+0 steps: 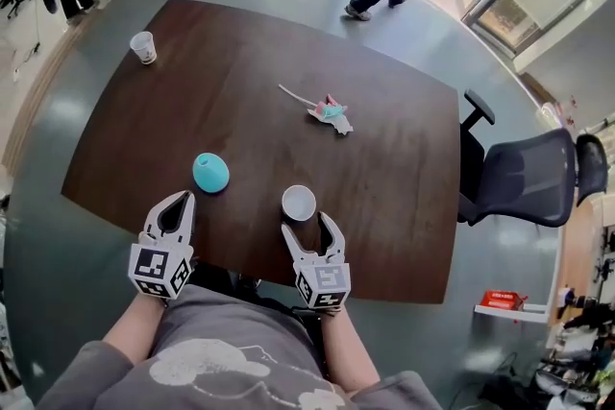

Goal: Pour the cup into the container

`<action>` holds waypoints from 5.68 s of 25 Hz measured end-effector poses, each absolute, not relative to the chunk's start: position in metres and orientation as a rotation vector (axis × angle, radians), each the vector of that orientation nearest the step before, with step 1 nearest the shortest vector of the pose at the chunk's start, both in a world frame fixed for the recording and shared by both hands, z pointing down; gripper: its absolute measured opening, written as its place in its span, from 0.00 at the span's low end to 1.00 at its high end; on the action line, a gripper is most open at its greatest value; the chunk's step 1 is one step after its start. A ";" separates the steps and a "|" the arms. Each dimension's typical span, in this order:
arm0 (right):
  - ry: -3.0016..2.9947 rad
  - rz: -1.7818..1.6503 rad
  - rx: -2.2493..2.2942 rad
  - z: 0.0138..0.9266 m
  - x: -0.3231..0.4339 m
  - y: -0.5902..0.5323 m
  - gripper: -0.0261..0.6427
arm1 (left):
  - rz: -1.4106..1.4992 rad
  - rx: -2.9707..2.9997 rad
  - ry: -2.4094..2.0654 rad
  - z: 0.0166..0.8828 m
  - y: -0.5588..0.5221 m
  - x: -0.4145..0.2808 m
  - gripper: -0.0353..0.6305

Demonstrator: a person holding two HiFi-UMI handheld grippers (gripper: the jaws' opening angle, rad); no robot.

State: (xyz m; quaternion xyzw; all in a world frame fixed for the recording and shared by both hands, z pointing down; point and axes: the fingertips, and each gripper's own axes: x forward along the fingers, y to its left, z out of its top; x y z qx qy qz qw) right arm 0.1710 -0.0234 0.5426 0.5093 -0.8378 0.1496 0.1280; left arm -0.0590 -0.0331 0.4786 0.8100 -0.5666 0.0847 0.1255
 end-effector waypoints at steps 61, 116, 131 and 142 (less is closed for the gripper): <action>-2.352 0.312 1.540 0.528 0.134 -0.064 0.49 | 0.281 2.488 -1.422 0.481 -0.067 -0.064 0.32; -2.154 0.419 1.653 0.548 0.135 -0.058 0.49 | 0.480 2.610 -1.154 0.573 -0.130 -0.016 0.78; -2.183 0.414 1.635 0.543 0.130 -0.060 0.49 | 0.508 2.623 -1.151 0.572 -0.126 -0.016 0.71; -2.348 0.409 1.477 0.498 0.102 -0.073 0.49 | 0.528 2.666 -1.023 0.524 -0.117 0.001 0.70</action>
